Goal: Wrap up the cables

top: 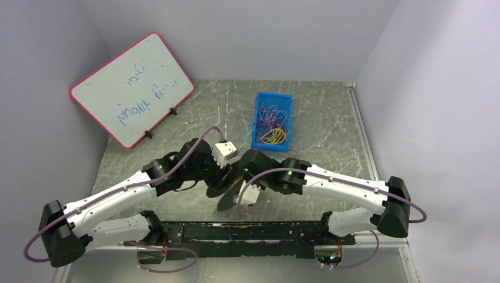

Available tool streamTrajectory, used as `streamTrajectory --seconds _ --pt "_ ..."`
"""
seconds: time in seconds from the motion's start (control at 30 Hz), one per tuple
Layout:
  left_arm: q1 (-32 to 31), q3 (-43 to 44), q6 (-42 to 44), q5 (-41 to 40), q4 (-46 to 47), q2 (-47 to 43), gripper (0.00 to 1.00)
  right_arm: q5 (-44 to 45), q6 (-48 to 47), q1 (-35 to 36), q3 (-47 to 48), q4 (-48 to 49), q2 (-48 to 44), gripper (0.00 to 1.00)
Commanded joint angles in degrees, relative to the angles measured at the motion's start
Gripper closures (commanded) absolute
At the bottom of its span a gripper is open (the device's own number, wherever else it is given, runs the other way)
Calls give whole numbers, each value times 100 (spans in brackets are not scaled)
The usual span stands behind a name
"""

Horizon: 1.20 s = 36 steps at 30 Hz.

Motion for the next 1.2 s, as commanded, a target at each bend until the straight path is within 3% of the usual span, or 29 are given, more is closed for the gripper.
streamTrajectory --seconds 0.0,0.27,0.77,1.0,1.17 --pt "92 203 34 391 170 74 49 151 -185 85 68 124 28 100" --pt "245 258 89 722 113 245 92 180 -217 185 110 233 110 100" --pt "310 148 87 261 236 -78 93 97 842 212 -525 722 -419 100" --pt "305 60 76 -225 346 -447 93 -156 1899 202 -1023 1402 -933 90" --pt "309 25 95 -463 369 -612 93 197 2767 197 -1352 2110 -1141 84"
